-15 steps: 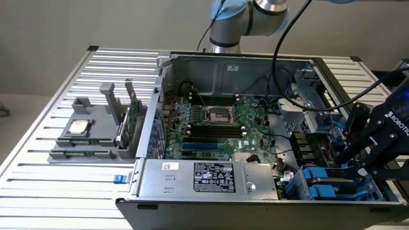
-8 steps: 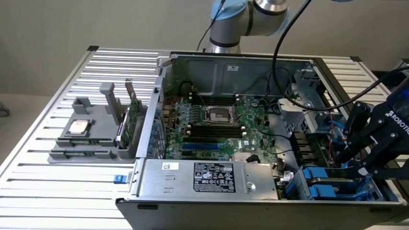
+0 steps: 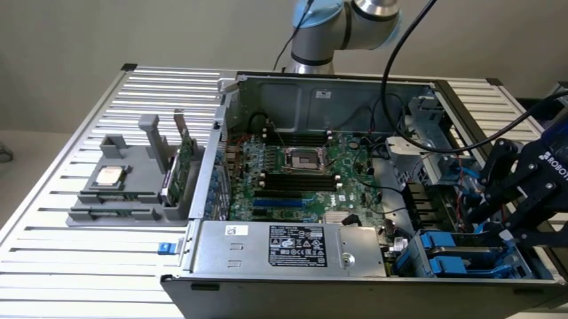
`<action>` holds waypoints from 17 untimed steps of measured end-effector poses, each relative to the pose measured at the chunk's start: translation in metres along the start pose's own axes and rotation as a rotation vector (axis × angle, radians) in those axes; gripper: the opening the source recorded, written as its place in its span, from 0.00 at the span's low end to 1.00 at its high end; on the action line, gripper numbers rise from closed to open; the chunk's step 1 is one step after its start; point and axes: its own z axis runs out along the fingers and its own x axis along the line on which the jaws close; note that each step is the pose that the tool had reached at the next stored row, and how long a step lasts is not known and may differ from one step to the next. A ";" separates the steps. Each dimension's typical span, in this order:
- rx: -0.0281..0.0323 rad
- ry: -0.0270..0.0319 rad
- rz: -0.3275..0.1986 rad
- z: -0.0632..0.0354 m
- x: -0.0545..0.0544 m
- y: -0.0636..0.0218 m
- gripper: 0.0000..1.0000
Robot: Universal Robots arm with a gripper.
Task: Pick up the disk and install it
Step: 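Insert the disk into the insertion slot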
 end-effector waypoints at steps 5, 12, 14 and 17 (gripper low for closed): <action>-0.0004 0.0023 -0.001 0.0001 0.000 0.0001 0.37; -0.0008 0.0029 -0.001 0.0000 0.000 -0.0001 0.37; -0.0011 0.0044 -0.001 -0.0004 0.000 -0.0002 0.37; -0.0026 0.0052 -0.002 -0.0042 0.000 -0.0011 0.37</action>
